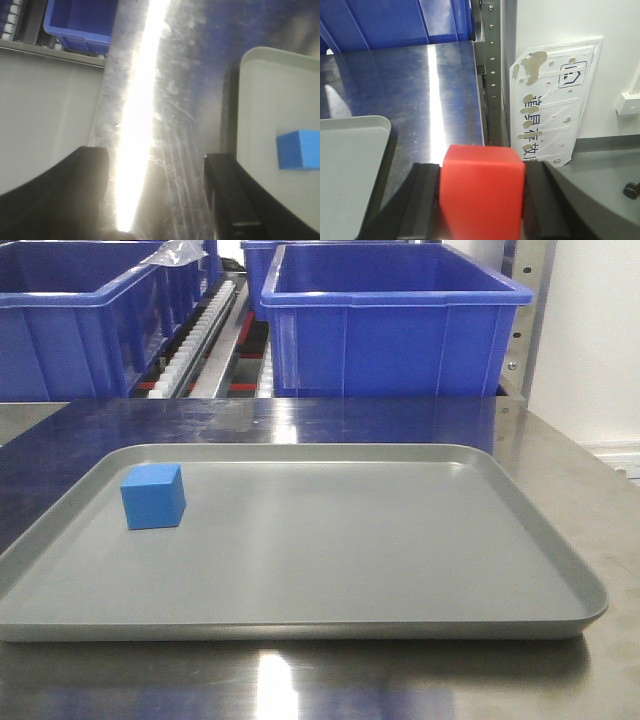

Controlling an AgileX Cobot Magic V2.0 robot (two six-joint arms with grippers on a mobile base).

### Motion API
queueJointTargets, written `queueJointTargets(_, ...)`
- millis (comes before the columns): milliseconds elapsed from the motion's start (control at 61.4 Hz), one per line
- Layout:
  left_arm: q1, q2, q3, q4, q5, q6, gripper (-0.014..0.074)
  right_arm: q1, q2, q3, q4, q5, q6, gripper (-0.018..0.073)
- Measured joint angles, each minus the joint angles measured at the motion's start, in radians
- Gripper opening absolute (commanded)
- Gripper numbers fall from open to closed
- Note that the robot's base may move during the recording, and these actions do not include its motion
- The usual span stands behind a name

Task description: Sort and place red and blue blocks on shelf

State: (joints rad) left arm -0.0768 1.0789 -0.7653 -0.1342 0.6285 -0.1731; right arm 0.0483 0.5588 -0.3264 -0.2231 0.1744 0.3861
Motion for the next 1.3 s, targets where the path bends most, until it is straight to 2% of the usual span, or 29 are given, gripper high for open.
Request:
queueJointTargets(374,-0.204,0.164,-0.089,0.0,0.003,0.002,0.0474,0.0,0.0,0.0,0.0,0.0,0.0,0.0048)
queueJointTargets(570,-0.298,0.253,-0.159,0.0,0.001,-0.007,0.0539,0.0,0.0,0.0,0.0,0.0,0.0,0.0048)
queueJointTargets(716,-0.358,0.307,-0.206,0.0,-0.019,-0.02,0.0546,0.0,0.0,0.0,0.0,0.0,0.0,0.0048)
queueJointTargets(879,-0.405,0.36,-0.234,0.008,-0.041,-0.078,0.0546,0.0,0.0,0.0,0.0,0.0,0.0,0.0048)
queueJointTargets(1156,-0.462,0.431,-0.26,0.126,-0.045,-0.223,0.0546,0.0,0.0,0.0,0.0,0.0,0.0,0.0048)
queueJointTargets(1302,-0.473,0.45,-0.262,0.151,-0.046,-0.249,0.0546,0.0,0.0,0.0,0.0,0.0,0.0,0.0048)
